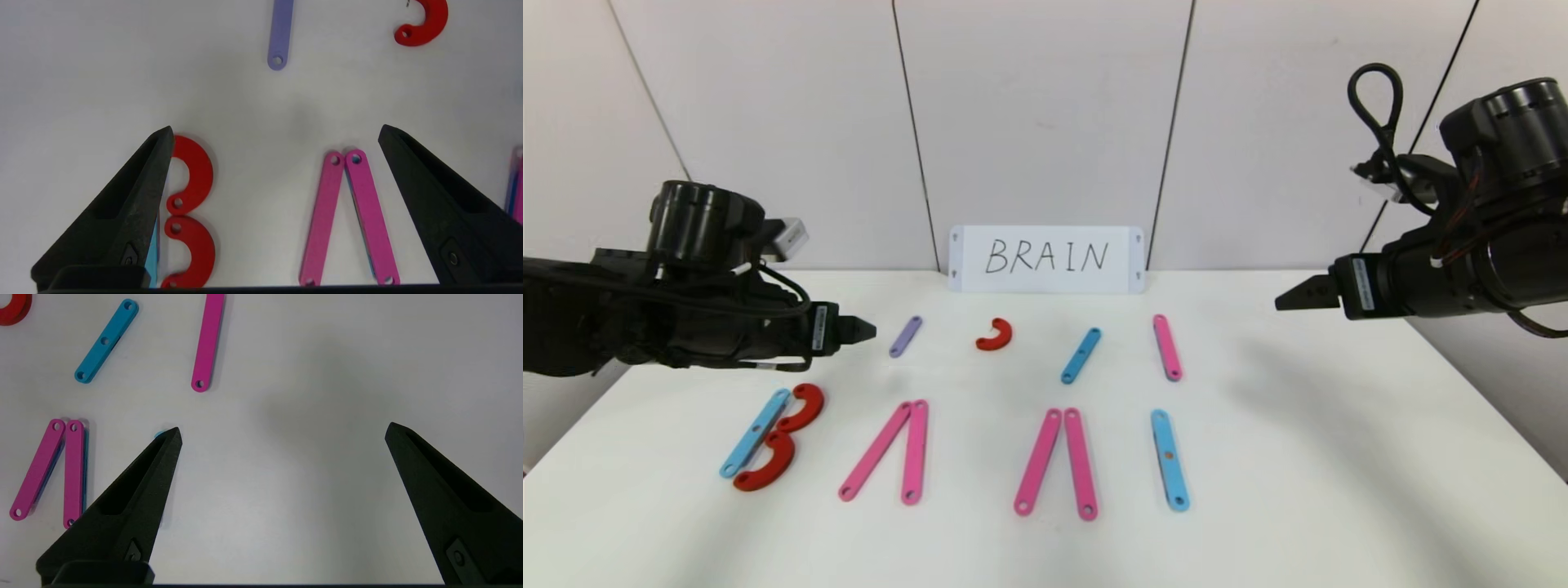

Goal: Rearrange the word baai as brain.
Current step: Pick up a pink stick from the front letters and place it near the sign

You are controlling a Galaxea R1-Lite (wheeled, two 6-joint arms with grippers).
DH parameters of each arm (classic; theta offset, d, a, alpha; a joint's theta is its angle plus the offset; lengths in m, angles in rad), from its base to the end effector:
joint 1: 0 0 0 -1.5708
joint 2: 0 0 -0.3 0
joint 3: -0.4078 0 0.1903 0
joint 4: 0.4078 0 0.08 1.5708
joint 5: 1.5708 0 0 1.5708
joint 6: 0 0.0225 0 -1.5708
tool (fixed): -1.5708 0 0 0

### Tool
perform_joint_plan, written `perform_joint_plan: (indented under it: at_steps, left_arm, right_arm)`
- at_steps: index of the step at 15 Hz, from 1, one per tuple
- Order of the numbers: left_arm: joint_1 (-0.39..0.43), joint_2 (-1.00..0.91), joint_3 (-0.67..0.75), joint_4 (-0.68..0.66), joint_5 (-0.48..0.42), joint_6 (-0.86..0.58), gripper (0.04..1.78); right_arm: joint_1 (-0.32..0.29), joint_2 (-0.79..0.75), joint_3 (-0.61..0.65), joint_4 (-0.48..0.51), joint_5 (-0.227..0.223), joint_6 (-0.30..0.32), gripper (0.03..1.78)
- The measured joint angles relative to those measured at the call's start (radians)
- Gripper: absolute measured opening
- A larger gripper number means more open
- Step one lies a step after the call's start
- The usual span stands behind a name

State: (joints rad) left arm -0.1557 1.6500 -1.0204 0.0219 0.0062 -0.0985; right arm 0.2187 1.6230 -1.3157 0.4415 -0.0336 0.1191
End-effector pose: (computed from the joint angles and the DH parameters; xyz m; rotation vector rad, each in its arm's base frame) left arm 0.2874 -0.0450 0.1950 -0.0421 0.6562 -0.1120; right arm 0.2736 0.0600 0.2489 0.0189 0.7528 0.1317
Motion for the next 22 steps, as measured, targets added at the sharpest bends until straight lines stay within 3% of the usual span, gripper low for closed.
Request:
perform_joint_plan:
  at_steps: [6, 18, 22]
  left_arm:
    - [-0.006, -0.16, 0.137, 0.151, -0.063, -0.013, 1.74]
    - [-0.111, -0.182, 0.286, 0.141, -0.086, -0.013, 1.74]
    - [-0.114, -0.109, 0.294, 0.048, -0.083, -0.011, 1.74]
  right_arm:
    - [0.0, -0.011, 0.002, 0.001, 0.0, 0.0, 1.74]
    - [-0.001, -0.016, 0.003, 0.0, -0.001, 0.0, 1.74]
    - [-0.002, -0.017, 0.003, 0.0, -0.001, 0.0, 1.74]
